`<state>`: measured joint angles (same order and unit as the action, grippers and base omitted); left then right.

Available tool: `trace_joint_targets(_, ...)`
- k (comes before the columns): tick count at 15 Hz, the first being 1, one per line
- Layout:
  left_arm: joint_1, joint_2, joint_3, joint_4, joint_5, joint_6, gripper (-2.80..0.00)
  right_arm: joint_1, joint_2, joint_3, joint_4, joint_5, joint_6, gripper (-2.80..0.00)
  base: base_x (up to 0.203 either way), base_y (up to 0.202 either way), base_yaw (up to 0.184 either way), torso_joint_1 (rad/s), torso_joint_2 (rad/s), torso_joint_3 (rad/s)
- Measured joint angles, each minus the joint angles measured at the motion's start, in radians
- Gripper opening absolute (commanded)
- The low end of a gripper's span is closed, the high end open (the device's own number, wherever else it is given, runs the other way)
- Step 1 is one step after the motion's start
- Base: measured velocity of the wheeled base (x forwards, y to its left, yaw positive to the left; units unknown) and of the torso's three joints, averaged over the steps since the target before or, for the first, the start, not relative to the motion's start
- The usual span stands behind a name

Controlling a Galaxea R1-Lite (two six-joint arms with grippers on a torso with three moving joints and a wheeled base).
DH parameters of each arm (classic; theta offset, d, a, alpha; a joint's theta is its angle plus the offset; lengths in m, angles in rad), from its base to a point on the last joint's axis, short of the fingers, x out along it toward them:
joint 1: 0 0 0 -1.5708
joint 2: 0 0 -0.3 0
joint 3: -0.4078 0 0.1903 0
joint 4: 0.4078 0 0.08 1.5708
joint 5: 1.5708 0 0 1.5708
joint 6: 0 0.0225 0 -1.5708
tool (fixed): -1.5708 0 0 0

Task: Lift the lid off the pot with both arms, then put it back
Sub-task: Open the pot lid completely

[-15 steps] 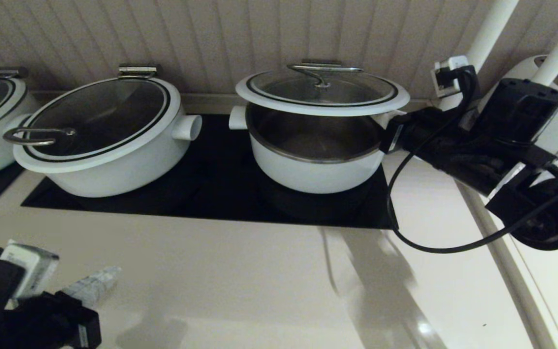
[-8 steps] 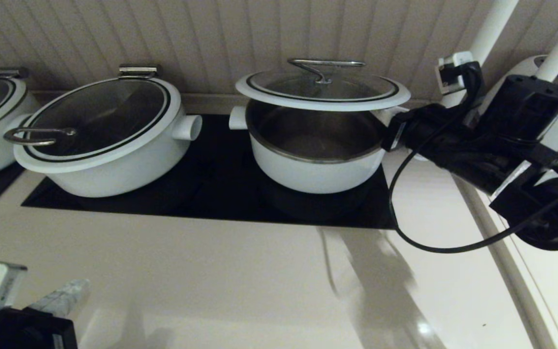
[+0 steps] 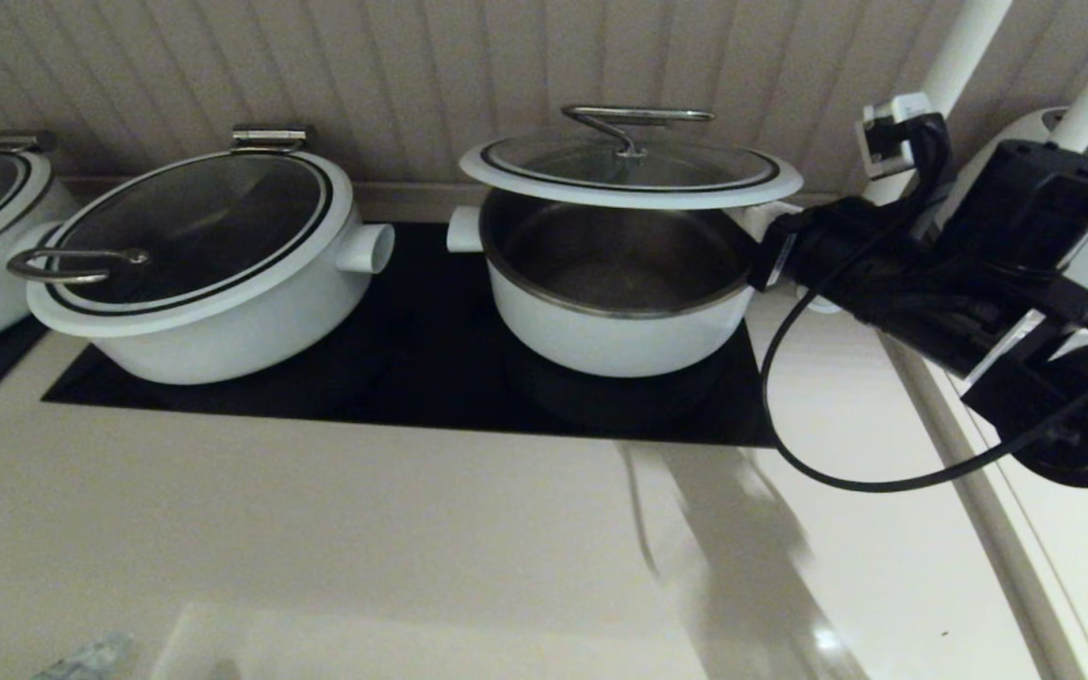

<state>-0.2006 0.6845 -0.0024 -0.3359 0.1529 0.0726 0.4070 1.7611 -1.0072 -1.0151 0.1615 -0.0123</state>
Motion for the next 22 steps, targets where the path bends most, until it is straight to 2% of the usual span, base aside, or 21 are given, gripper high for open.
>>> trace_joint_targets(3,-0.001,-0.252,-0.010,0.240,-0.104,0.006,-2.80,0.000,0.000,0.001,0.000,0.000,0.000,-2.80,0.000,0.000,0.000,0.000,0.00,0.000)
trace_joint_targets(5,-0.001,-0.341,-0.008,0.348,-0.175,0.003,-2.80,-0.001,0.000,0.002,0.000,0.000,0.000,-2.80,0.000,0.000,0.000,0.000,0.00,0.000)
trace_joint_targets(9,-0.002,-0.396,-0.006,0.357,-0.177,-0.004,-2.80,-0.001,0.000,0.002,-0.002,0.000,0.001,-2.80,0.000,0.000,0.000,0.000,0.00,0.000)
trace_joint_targets(18,0.004,-0.409,-0.004,0.353,-0.176,-0.011,-2.80,-0.001,0.002,0.000,-0.003,0.000,0.002,-2.80,0.000,0.000,0.000,0.000,0.00,0.000)
trace_joint_targets(22,0.142,-0.398,-0.003,0.348,-0.175,-0.013,-2.80,-0.004,-0.001,0.000,-0.003,0.000,0.002,-2.80,0.000,0.000,0.000,0.000,0.00,0.000)
